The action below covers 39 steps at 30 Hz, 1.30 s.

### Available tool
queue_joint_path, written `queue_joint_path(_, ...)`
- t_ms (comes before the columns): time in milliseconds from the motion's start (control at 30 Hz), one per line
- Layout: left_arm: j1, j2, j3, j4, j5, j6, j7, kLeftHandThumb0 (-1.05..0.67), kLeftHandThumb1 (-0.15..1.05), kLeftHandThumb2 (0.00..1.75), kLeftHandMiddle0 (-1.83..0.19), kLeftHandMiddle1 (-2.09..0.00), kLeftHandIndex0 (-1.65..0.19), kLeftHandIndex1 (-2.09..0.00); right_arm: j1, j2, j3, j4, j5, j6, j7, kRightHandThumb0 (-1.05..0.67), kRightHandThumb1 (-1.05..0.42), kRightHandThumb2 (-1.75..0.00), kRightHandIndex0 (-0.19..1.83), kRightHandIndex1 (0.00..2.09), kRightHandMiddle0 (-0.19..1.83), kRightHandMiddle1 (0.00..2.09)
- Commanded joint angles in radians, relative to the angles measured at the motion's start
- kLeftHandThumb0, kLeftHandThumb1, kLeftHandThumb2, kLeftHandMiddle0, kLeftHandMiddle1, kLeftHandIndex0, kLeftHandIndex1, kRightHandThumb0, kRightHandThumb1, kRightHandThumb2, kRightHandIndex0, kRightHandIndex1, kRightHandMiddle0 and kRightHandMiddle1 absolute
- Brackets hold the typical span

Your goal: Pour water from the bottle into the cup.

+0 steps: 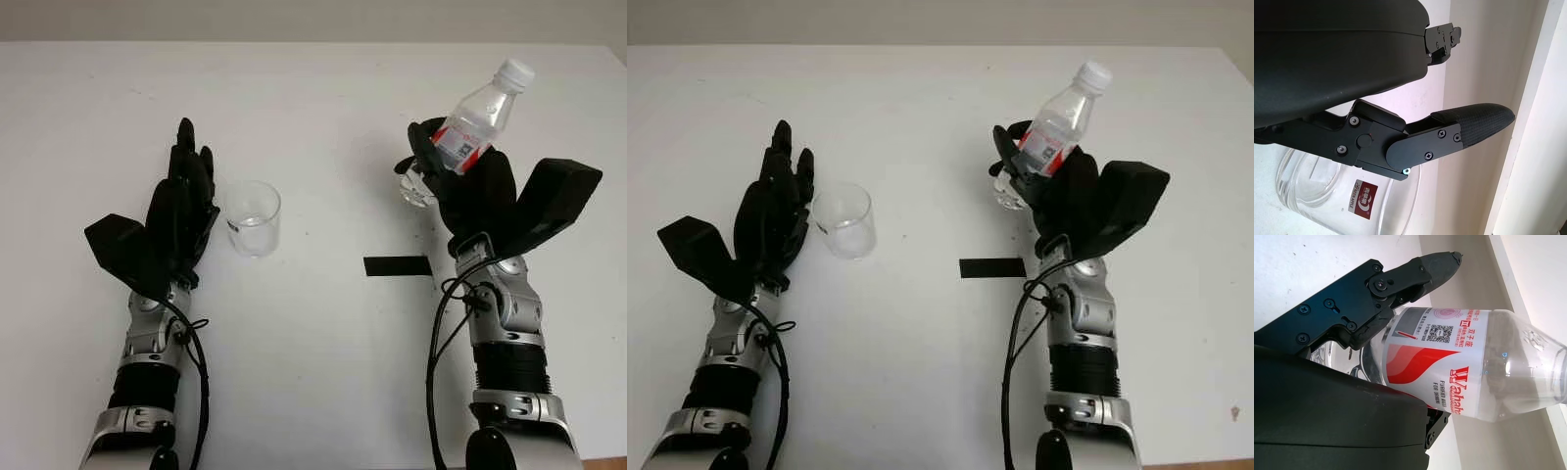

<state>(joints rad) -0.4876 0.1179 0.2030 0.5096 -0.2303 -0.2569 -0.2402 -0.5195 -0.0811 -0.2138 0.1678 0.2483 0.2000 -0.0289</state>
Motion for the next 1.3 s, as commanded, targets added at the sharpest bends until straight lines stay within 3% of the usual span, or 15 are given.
queue_joint_path(0, 0.027, 0.003, -0.002, -0.009, 0.002, 0.004, 0.0, -0.83, 1.05, 0.7, 0.11, -0.06, 0.15, -0.06, 0.03, -0.004, 0.014, -0.054, -0.014, 0.006, 0.004, -0.38, -1.05, -0.34, 1.46, 2.09, 1.09, 2.09)
queue_joint_path(167, 0.031, 0.003, -0.005, -0.015, 0.007, 0.006, 0.001, -0.83, 1.05, 0.7, 0.11, -0.05, 0.15, -0.06, 0.096, -0.021, 0.059, -0.166, -0.036, 0.019, 0.051, -0.37, -1.05, -0.31, 1.48, 2.09, 1.18, 2.09)
queue_joint_path(333, 0.033, 0.001, -0.006, -0.016, 0.01, 0.009, 0.006, -0.84, 1.05, 0.7, 0.11, -0.05, 0.15, -0.06, 0.2, -0.051, 0.117, -0.285, -0.095, 0.029, 0.094, -0.38, -1.05, -0.33, 1.47, 2.09, 1.11, 2.09)
queue_joint_path(567, 0.024, 0.001, -0.003, 0.002, 0.002, 0.005, -0.008, -0.84, 1.05, 0.7, 0.11, -0.06, 0.15, -0.05, 0.297, -0.029, 0.145, -0.373, -0.138, 0.077, 0.076, -0.38, -1.05, -0.33, 1.41, 2.09, 0.98, 2.09)
queue_joint_path(800, 0.026, 0.008, 0.0, 0.0, 0.002, 0.007, -0.011, -0.83, 1.05, 0.71, 0.11, -0.05, 0.15, -0.06, 0.331, -0.014, 0.154, -0.303, -0.161, 0.017, 0.079, -0.4, -1.05, -0.36, 1.34, 2.09, 0.92, 2.09)
queue_joint_path(1033, 0.023, 0.012, 0.002, -0.01, -0.006, 0.024, -0.015, -0.83, 1.05, 0.7, 0.12, -0.05, 0.15, -0.05, 0.315, 0.038, 0.142, -0.218, -0.163, 0.028, 0.022, -0.43, -1.05, -0.36, 1.39, 2.09, 0.98, 2.09)
queue_joint_path(1267, 0.02, 0.01, 0.0, -0.008, -0.005, 0.029, -0.019, -0.83, 1.05, 0.71, 0.12, -0.05, 0.16, -0.05, 0.281, 0.055, 0.134, -0.074, -0.174, -0.063, 0.01, -0.43, -1.05, -0.36, 1.5, 2.09, 1.03, 2.09)
